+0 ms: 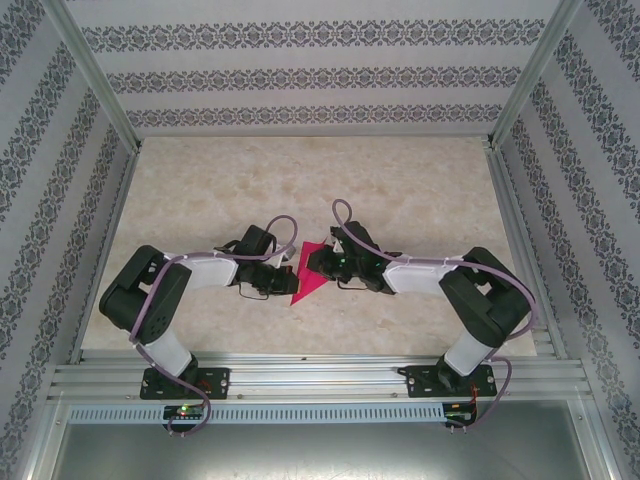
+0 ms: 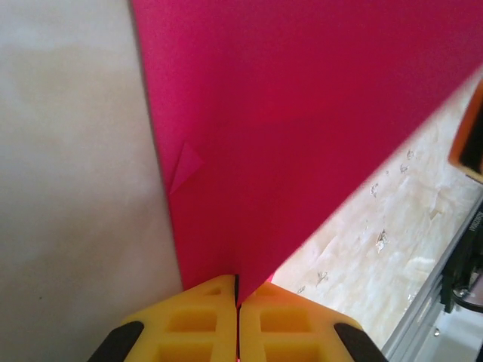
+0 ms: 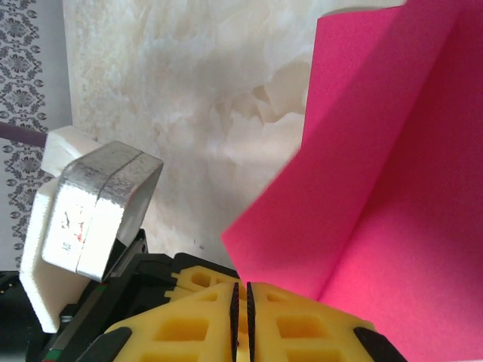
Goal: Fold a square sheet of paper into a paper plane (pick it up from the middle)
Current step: Fourth fold the wing at the center of the table.
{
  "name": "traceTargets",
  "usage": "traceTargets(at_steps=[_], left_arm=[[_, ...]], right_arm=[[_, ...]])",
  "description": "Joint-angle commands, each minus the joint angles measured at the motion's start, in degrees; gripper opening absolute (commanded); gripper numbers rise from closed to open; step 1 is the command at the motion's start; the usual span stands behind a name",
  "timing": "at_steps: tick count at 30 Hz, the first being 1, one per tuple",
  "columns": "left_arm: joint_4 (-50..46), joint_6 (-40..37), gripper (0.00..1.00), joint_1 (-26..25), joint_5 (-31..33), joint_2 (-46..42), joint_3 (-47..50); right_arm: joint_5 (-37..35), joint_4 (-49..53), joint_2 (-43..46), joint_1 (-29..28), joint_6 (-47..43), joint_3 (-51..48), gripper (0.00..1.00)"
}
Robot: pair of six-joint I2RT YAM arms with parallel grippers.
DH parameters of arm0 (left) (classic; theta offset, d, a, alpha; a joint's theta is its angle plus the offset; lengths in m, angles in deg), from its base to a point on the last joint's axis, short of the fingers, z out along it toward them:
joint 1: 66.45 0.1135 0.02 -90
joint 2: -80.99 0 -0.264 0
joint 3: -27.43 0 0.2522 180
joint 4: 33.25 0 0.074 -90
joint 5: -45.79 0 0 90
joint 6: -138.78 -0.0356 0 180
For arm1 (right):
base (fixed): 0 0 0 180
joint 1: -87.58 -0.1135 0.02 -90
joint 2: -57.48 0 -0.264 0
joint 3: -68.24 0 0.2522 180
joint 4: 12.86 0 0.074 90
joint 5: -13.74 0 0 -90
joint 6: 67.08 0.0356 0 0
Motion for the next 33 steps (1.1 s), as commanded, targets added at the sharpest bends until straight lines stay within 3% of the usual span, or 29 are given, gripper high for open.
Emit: traceTargets(at_steps=[1,13,33], left_arm=[[1.9,1.9,0.08,1.4,-3.7,1.7,-0.9],[3.6,6.2,0.09,4.4,-7.2,3.6,-0.2],[-3.4,3.3,0.08,5.1,-10.0,7.2,-4.7]], right_arm=[[0.4,-2.7,-2.1,0.0,1.3,1.9,0.13],[0.4,-3.0,-5.9,1.0,1.9,3.1,0.13],[1.5,-8.3,-6.1,0.3,4.5,3.2,0.15]])
